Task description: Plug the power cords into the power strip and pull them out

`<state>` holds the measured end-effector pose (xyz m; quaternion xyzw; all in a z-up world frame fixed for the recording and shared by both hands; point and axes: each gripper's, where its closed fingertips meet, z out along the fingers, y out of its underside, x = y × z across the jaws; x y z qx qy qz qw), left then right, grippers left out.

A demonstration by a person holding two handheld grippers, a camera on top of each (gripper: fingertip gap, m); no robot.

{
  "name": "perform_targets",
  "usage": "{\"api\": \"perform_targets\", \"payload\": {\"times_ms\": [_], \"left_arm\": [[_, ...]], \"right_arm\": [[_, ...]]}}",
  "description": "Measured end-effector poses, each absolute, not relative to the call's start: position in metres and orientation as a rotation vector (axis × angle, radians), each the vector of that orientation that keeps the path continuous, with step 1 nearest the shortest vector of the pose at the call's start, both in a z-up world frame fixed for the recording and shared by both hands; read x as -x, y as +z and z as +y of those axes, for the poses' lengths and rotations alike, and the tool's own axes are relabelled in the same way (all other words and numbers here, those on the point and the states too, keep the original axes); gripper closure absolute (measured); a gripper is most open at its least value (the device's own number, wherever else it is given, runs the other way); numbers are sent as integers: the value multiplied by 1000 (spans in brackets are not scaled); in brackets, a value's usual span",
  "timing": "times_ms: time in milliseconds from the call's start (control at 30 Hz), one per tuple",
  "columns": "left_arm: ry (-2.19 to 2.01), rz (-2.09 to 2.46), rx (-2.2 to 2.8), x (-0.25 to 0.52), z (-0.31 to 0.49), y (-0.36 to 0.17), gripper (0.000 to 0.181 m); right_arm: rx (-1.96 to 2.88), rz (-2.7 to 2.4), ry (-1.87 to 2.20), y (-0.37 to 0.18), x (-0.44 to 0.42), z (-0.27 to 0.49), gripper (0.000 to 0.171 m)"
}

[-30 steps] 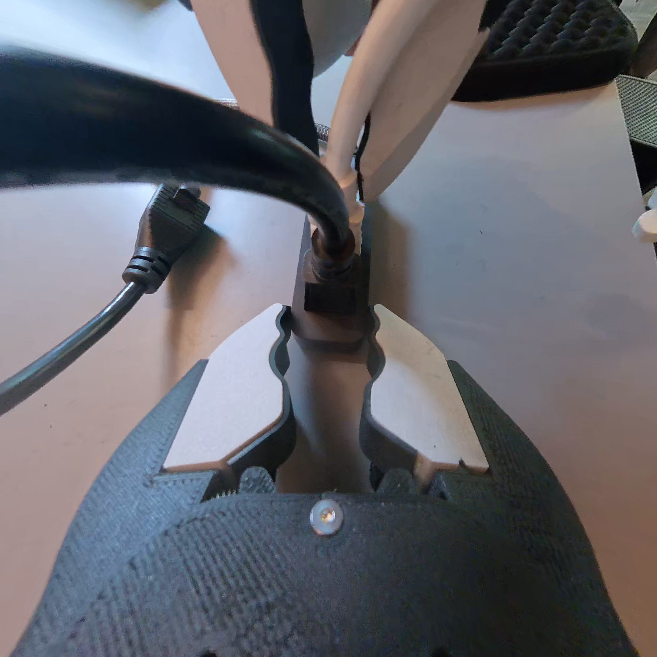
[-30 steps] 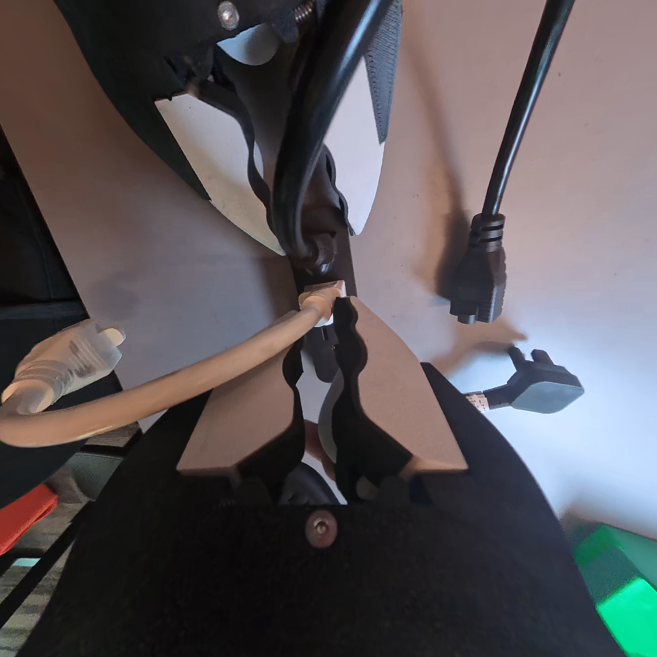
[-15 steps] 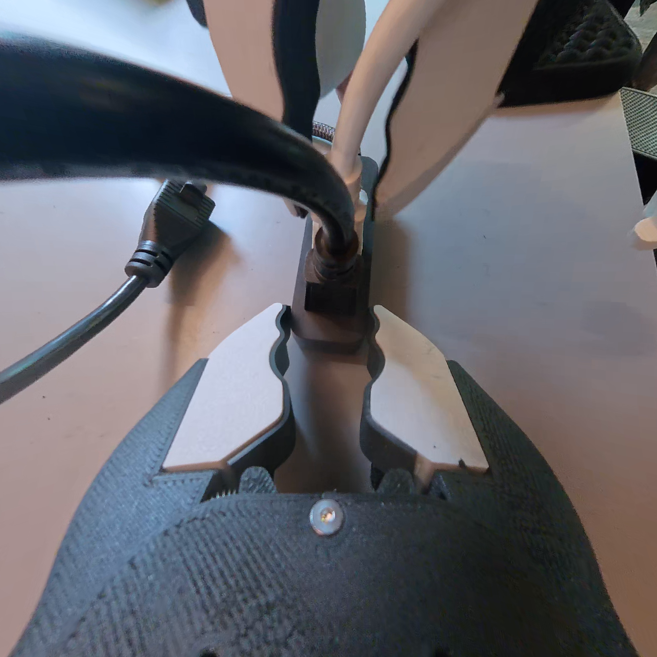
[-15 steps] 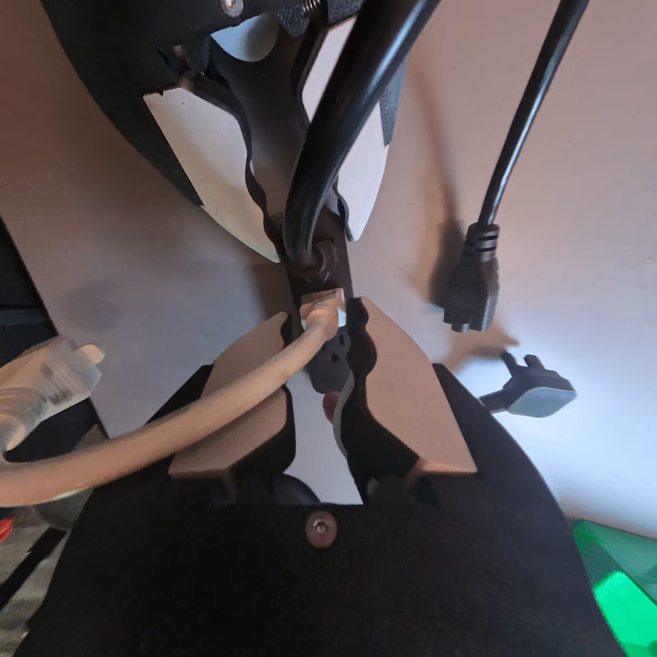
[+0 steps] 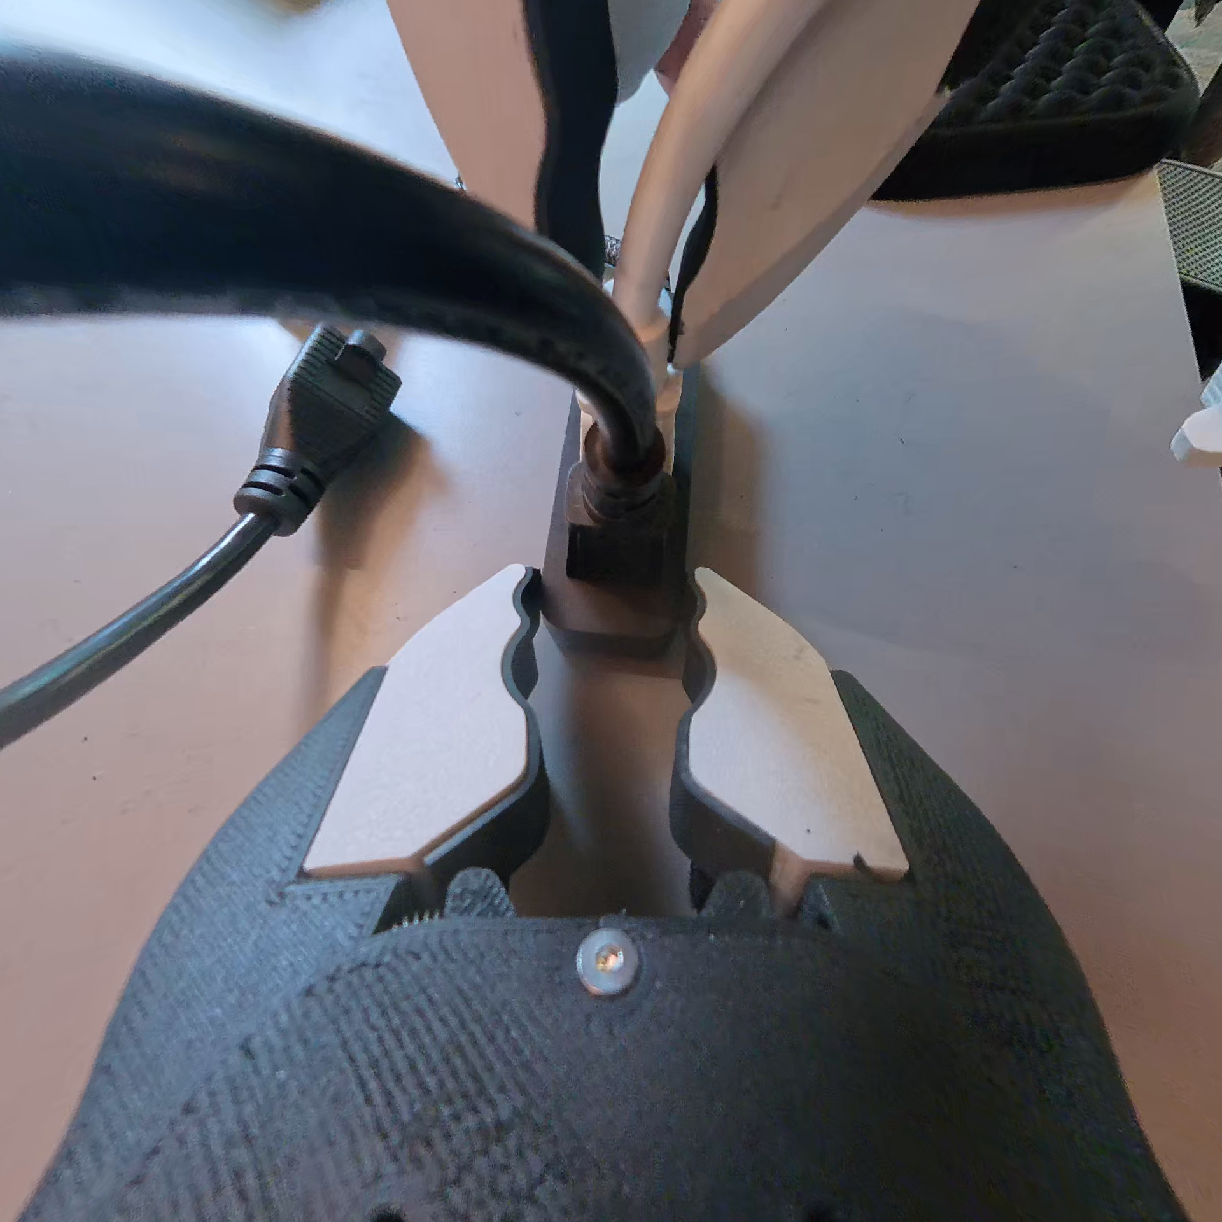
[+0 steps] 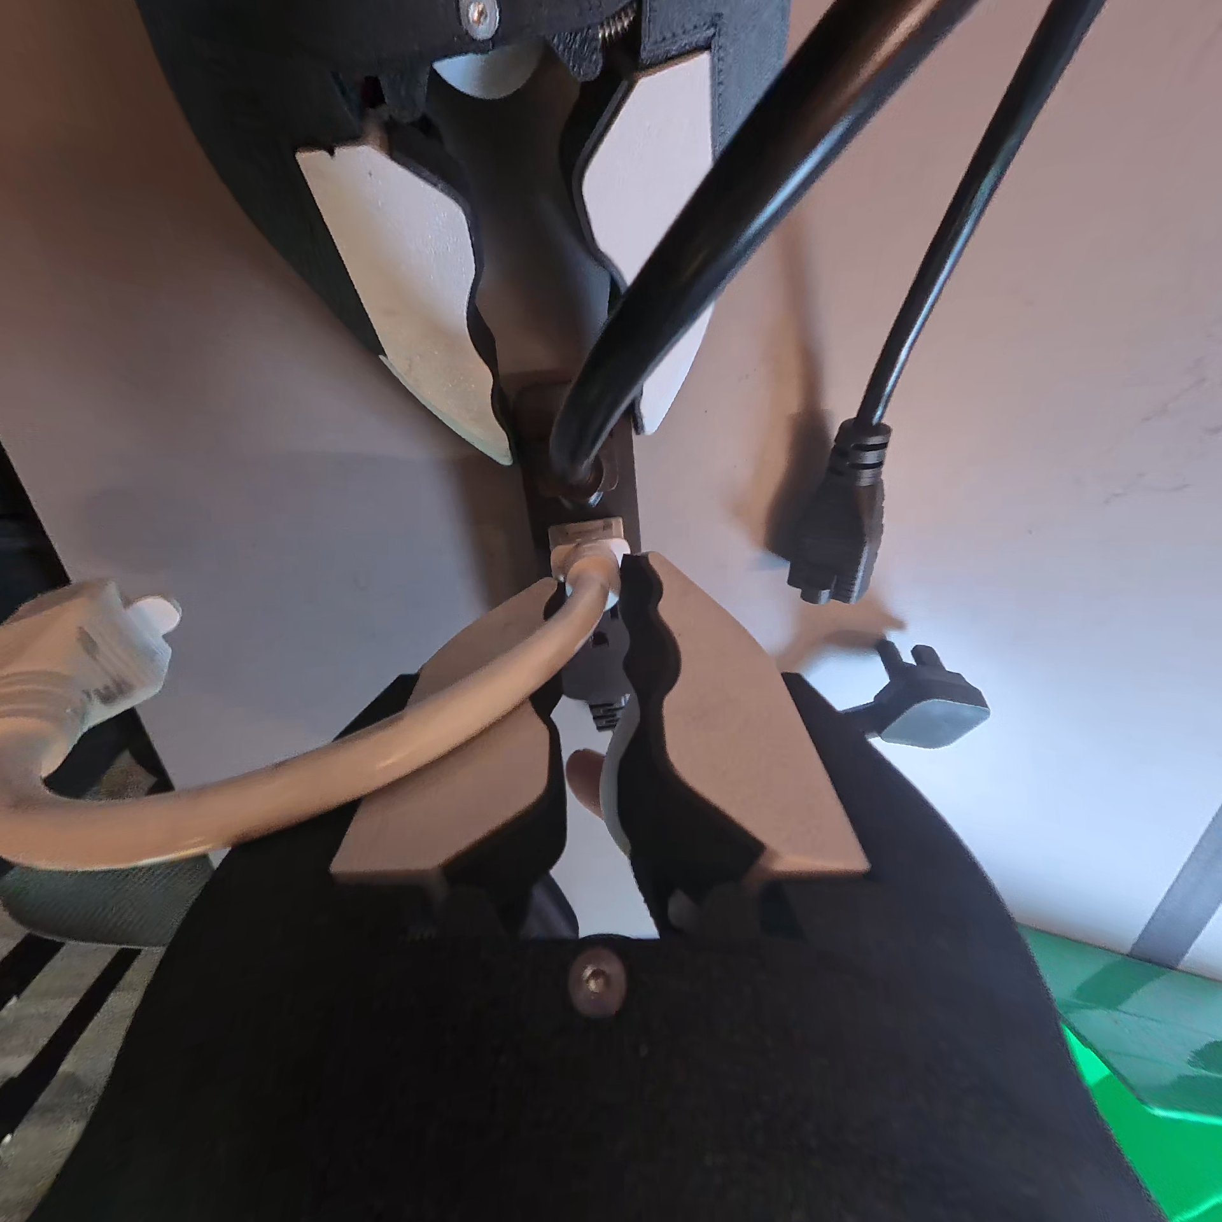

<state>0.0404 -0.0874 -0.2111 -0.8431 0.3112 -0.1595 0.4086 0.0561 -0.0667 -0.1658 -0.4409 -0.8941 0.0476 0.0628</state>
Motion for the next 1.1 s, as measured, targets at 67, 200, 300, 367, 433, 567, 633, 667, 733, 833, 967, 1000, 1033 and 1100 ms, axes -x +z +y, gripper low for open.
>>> {"api": "perform_targets", "payload": {"times_ms": [67,200,300,367,433,567,633,667,733,833,967,1000,1033,1100], "left_arm": [[-398,787,2122,-40,-87,-211,140],[-389,793,2119,-40,-87,-211,140],[-407,784,2127,-40,-87,-211,140],[-403,786,2128,-40,-87,-211,140],[-398,784,2129,-40,-87,-211,140],[-385,791,2129,-40,-87,-212,140],[-395,782,2133,-39,-86,-212,140],[-390,786,2136,-39,-86,-212,140],[-376,797,2134,-40,-86,-211,140],[-382,790,2136,-40,-86,-211,140],[-396,791,2137,-40,-86,-211,140],[-373,809,2129,-40,-86,-211,140],[-356,814,2125,-40,-86,-211,140],[-375,805,2127,-40,-86,-211,140]], "right_arm": [[1341,-2718,151,-166,-56,-67,154],[1360,-2728,164,-167,-58,-68,153],[1374,-2739,163,-168,-60,-70,153],[1379,-2753,154,-168,-60,-71,152],[1382,-2768,150,-169,-59,-70,152],[1425,-2761,177,-169,-59,-68,151],[1389,-2746,138,-169,-61,-69,152],[1396,-2742,143,-169,-61,-69,152],[1436,-2750,167,-170,-59,-68,152],[1456,-2754,188,-171,-58,-67,153],[1438,-2718,174,-171,-60,-68,152],[1453,-2731,198,-171,-59,-68,152],[1452,-2743,208,-171,-58,-67,152],[1441,-2738,202,-171,-59,-67,152]]}}
